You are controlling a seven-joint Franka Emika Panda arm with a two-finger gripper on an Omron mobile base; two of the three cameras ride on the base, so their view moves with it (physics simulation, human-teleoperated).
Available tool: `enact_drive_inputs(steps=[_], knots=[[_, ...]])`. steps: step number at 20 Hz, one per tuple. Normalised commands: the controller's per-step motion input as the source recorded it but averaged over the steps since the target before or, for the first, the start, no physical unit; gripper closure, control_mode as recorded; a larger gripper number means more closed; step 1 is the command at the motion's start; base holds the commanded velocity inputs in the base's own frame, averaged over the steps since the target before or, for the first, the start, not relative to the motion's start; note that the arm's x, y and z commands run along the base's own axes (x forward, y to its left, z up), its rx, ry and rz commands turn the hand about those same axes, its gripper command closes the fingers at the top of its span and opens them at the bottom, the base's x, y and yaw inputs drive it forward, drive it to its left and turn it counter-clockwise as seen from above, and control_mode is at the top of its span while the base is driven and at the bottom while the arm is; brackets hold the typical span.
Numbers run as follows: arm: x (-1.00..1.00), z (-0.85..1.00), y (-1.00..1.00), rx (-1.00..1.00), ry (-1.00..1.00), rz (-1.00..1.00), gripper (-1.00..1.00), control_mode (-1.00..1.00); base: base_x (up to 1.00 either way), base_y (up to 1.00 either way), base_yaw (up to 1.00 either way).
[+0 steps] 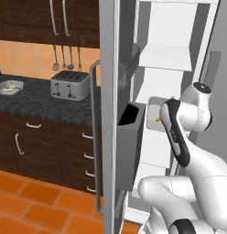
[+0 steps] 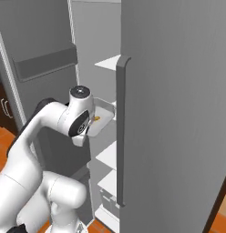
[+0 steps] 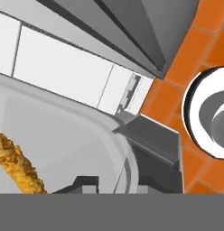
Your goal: Take the meat container that has the shrimp and place it on the second highest rack of the freezer. Then take the vegetable container that has the lemon wedge and garlic and place it on the highest rack of the freezer.
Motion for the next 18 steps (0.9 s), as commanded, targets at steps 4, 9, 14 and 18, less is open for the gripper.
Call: enact_drive_inputs(steps=[4,9,14,18], knots=[[0.24,0.0,-0.27,-0.03,-0.01,-0.13,1.0,-1.0,0.0,0.0,0.0],[0.59,0.0,-0.36,0.0,0.0,-0.14,1.0,-1.0,0.0,0.0,0.0],[0.78,0.0,-0.2,0.0,0.0,-0.04,1.0,-1.0,0.0,0.0,0.0],[0.81,0.0,-0.16,0.0,0.0,0.0,1.0,-1.0,0.0,0.0,0.0]])
